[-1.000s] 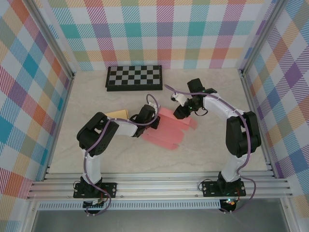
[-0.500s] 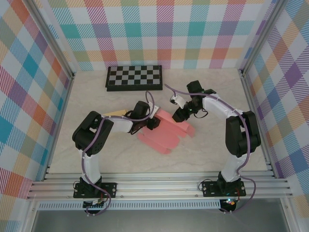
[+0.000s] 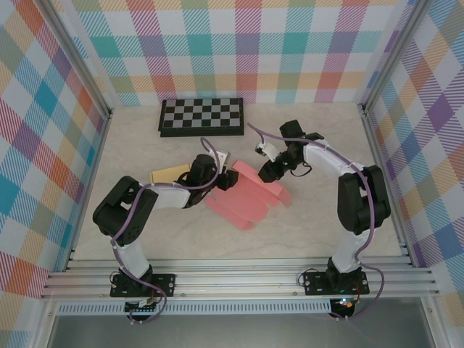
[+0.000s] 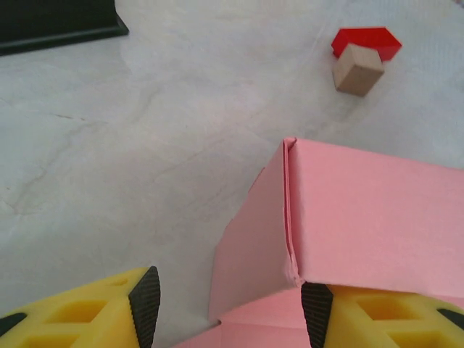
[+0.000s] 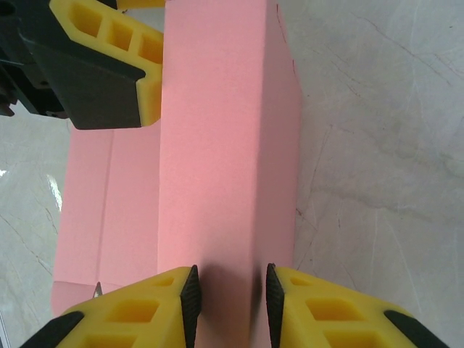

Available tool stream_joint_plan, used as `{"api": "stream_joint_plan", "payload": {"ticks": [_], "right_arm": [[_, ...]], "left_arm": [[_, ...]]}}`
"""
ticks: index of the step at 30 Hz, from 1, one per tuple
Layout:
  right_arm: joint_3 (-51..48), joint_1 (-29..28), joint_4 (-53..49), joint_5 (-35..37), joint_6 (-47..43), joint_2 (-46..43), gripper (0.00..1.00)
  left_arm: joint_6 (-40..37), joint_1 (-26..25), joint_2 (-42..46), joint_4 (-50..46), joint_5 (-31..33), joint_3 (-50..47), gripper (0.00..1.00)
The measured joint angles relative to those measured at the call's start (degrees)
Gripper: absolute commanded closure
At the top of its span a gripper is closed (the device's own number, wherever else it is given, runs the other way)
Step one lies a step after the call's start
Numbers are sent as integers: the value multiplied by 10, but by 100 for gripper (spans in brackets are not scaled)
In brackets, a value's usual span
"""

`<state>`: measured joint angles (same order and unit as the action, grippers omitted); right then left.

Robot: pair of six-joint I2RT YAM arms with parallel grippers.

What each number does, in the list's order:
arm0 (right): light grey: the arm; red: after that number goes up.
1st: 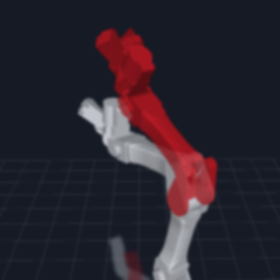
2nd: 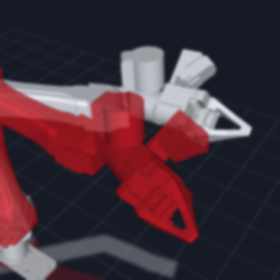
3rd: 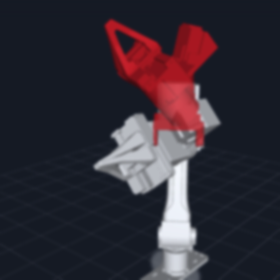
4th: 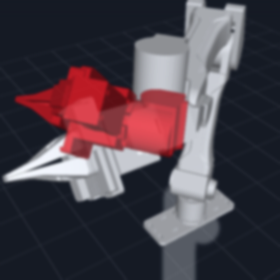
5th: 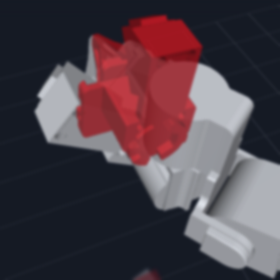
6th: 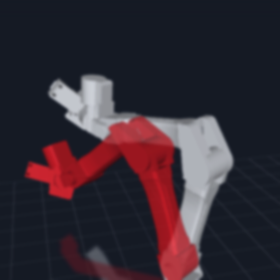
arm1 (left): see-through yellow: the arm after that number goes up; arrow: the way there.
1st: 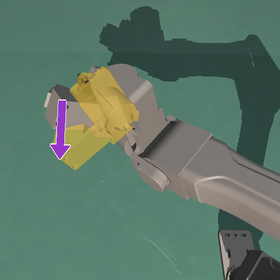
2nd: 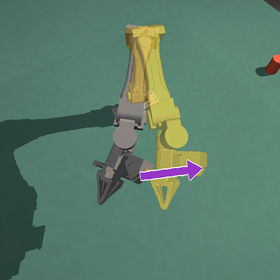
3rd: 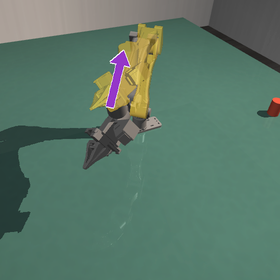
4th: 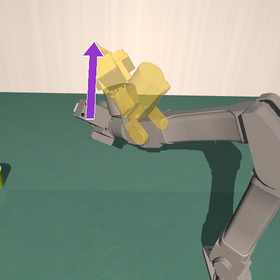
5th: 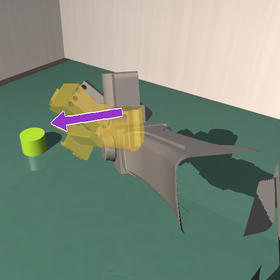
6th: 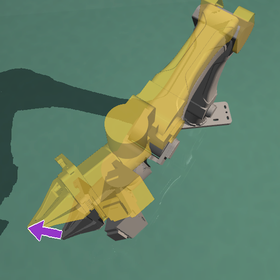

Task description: Fold the paper box

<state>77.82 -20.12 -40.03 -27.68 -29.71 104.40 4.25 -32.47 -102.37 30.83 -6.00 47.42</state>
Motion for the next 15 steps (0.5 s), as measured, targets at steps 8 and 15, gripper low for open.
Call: {"api": "stream_joint_plan", "payload": {"ticks": [8, 15], "right_arm": [[46, 0, -30, -1, 10, 32, 69], [66, 6, -38, -17, 17, 48, 73]], "left_arm": [[-4, -12, -46, 22, 21, 19, 44], [-2, -14, -73, 8, 43, 66, 62]]}}
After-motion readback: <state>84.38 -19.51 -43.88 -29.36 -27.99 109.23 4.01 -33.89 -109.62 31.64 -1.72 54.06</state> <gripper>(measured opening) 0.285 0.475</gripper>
